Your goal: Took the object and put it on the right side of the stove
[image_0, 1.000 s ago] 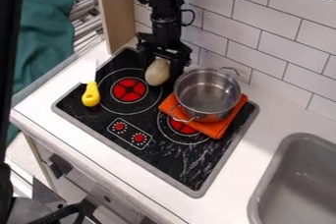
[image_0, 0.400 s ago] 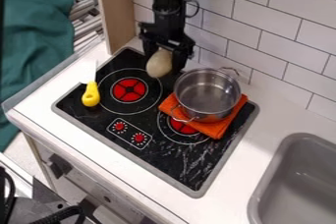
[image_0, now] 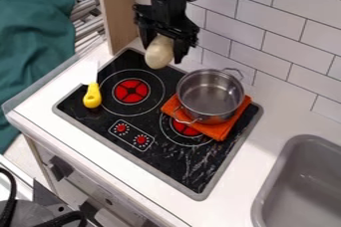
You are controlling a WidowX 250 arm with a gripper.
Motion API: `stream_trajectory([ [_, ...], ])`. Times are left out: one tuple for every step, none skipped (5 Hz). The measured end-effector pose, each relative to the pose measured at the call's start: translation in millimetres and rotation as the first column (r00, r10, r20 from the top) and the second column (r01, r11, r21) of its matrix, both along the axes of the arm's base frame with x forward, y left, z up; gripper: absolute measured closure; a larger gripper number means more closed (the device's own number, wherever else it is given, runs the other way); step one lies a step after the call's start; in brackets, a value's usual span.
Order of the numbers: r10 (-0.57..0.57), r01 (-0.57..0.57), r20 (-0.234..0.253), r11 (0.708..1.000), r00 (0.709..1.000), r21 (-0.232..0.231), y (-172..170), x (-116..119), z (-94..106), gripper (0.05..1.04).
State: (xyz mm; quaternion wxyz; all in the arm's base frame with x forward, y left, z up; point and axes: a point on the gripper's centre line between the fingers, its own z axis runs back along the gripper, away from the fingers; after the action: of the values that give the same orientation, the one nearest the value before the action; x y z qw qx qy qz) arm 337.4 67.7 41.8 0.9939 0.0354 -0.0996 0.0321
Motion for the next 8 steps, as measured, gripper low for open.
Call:
stream_trajectory([
  [0.033,-0.035,-0.033,0.998,0.999,-0.05,-32,-37,-5.2,0.279],
  [0.048,-0.056,-0.112,0.996,0.993,-0.075,-60,-67,-21.3,0.279],
  [0.018,-0.03,-0.141,0.996,0.99,-0.08,-83,-84,-30.0,0.279],
  [-0.007,-0.005,-0.14,0.997,0.99,-0.083,-96,-92,-36.7,0.279],
  [-0.028,0.018,-0.136,0.997,0.99,-0.077,-100,-87,-44.7,0.279],
  [-0.056,0.047,-0.161,0.997,0.985,-0.061,-97,-79,-59.8,0.279],
  [-0.056,0.043,-0.188,0.996,0.981,-0.075,-94,-72,-73.8,0.279],
  [-0.077,0.059,-0.218,0.994,0.973,-0.09,-93,-69,-82.6,0.208],
])
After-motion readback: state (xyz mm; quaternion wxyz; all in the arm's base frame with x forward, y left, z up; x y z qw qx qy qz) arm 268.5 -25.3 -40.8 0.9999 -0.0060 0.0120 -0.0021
